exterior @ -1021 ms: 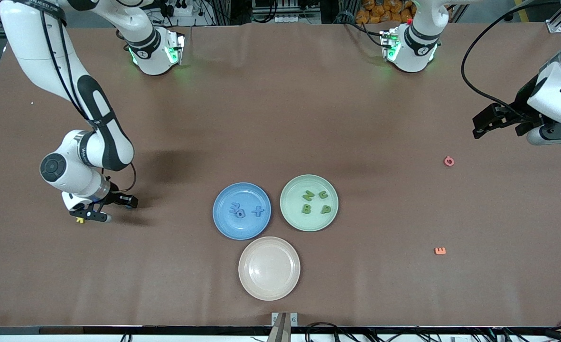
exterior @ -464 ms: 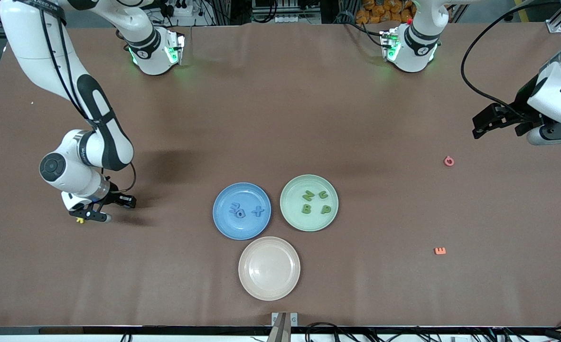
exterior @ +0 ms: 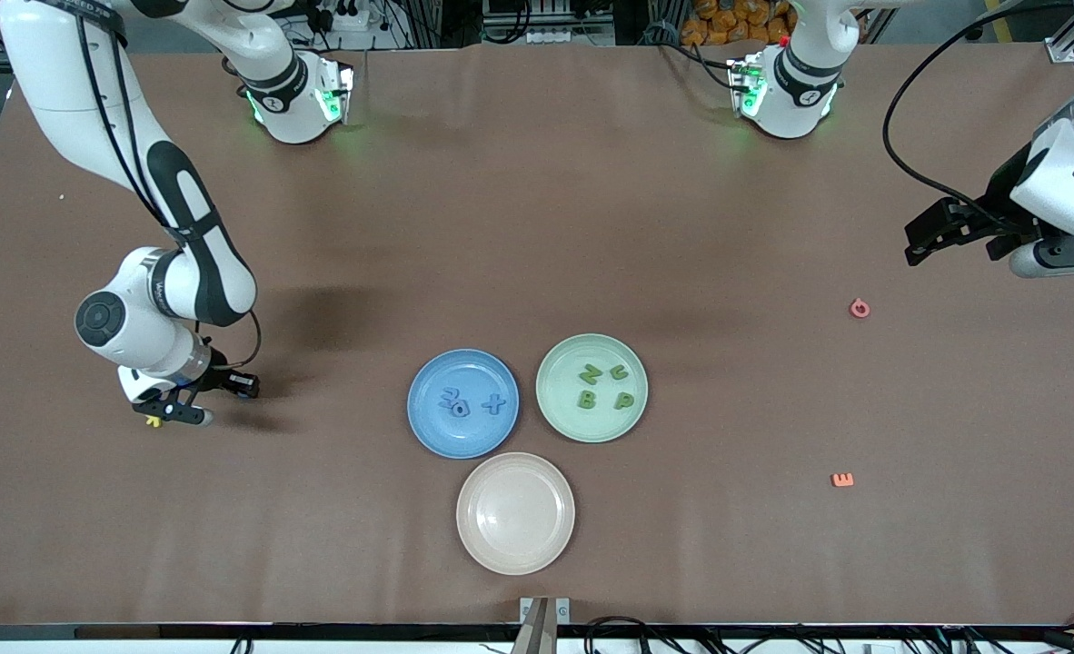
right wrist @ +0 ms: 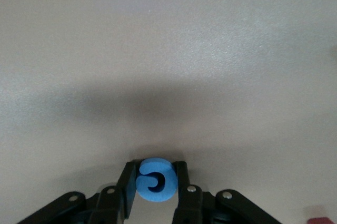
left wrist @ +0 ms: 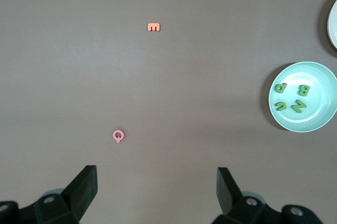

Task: Sort letters by color into matching plates
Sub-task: 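Lower the right gripper and grasp the blue G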

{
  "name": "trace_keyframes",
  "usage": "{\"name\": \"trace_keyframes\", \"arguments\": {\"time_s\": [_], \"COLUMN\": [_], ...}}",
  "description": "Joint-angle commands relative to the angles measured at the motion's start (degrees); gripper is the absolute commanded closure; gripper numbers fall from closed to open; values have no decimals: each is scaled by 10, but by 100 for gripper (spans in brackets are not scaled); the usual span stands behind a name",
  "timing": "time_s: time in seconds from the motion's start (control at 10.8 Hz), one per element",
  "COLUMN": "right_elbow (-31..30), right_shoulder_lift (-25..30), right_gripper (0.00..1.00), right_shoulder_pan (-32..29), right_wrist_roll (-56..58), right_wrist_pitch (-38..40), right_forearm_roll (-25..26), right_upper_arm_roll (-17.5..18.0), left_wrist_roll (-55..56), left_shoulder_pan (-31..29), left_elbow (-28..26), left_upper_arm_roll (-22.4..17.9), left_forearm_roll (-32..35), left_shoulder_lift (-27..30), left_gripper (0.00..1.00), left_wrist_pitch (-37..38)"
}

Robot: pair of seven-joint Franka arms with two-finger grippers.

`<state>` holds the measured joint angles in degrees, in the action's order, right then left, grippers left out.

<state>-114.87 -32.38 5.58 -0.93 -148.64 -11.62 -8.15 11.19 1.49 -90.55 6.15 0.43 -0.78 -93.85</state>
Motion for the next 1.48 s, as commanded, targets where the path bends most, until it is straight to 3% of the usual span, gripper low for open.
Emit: {"name": "trace_keyframes", "arguments": {"time_s": [0.0,0.65,0.93,1.39], "right_elbow": [-11,28,71,124], "right_shoulder_lift": [-1,12,10,3], "right_gripper": [74,78,77,77], "right_shoulder_pan": [4,37,86,168], "right_wrist_roll": [-4,-45,-112,-246], "right_wrist_pitch": [-12,-2,34,49], "right_forearm_roll": [-11,-12,-13,-13], "right_upper_arm_roll": [7,9,10,49], "left_wrist_roll": [-10,-10,-10,-10], "left_shoulder_pan": [-2,-3,-3,-3], "left_elbow": [0,1,1,1], "left_upper_arm_roll": [-2,-3,-3,-3], "left_forearm_roll": [-10,-11,-11,-15], "left_shoulder_lift": [3,3,3,2], "left_gripper": [0,0,0,0], "left_wrist_pitch": [2,2,2,2]}}
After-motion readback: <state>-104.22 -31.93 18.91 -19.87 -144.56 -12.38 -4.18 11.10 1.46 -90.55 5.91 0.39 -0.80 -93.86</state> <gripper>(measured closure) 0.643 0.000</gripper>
